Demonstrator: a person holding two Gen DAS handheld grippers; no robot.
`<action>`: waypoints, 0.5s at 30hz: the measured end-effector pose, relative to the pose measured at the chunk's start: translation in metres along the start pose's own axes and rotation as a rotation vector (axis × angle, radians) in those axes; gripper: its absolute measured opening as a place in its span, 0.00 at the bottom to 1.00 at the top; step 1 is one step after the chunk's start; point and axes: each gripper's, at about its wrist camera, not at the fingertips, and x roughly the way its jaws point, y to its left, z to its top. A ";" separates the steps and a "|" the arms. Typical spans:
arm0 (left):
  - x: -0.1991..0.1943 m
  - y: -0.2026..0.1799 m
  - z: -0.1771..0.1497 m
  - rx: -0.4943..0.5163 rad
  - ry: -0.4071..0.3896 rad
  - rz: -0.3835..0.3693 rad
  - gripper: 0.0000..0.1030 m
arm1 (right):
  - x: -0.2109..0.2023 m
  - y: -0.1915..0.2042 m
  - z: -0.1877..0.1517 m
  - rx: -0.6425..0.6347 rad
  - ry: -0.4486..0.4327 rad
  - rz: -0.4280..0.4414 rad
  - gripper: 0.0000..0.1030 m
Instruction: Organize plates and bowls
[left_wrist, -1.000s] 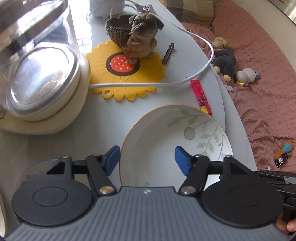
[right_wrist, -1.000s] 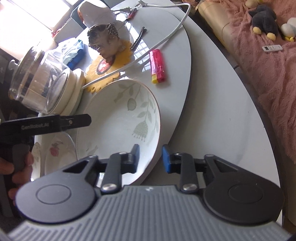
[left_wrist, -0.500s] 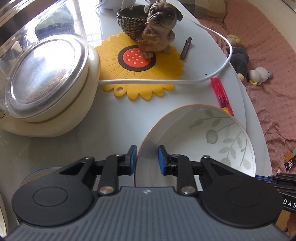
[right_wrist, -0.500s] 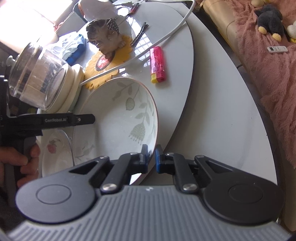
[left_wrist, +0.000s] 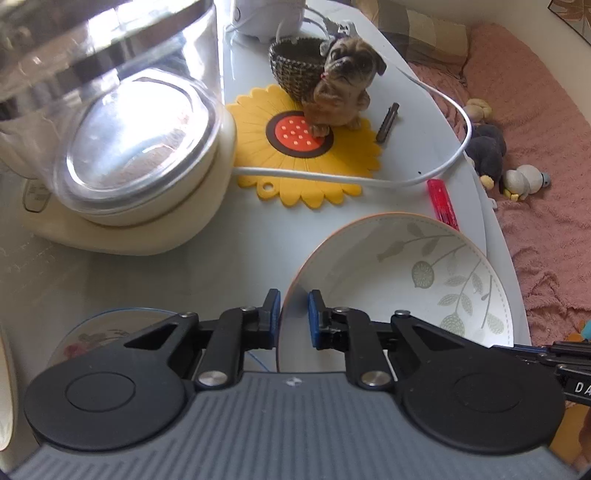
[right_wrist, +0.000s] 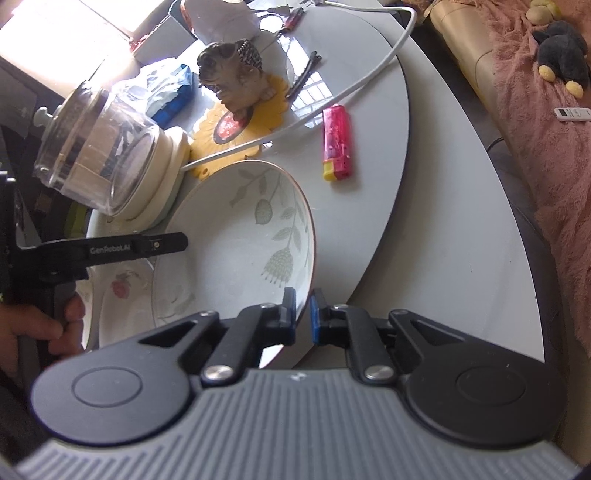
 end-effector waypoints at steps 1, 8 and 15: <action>-0.005 0.000 -0.001 -0.005 -0.011 0.002 0.18 | -0.003 0.003 0.001 -0.010 0.001 0.005 0.11; -0.044 0.023 -0.016 -0.101 -0.092 -0.020 0.17 | -0.018 0.024 0.003 -0.060 0.010 0.029 0.11; -0.076 0.048 -0.033 -0.164 -0.167 0.032 0.17 | -0.018 0.060 -0.002 -0.092 0.009 0.056 0.11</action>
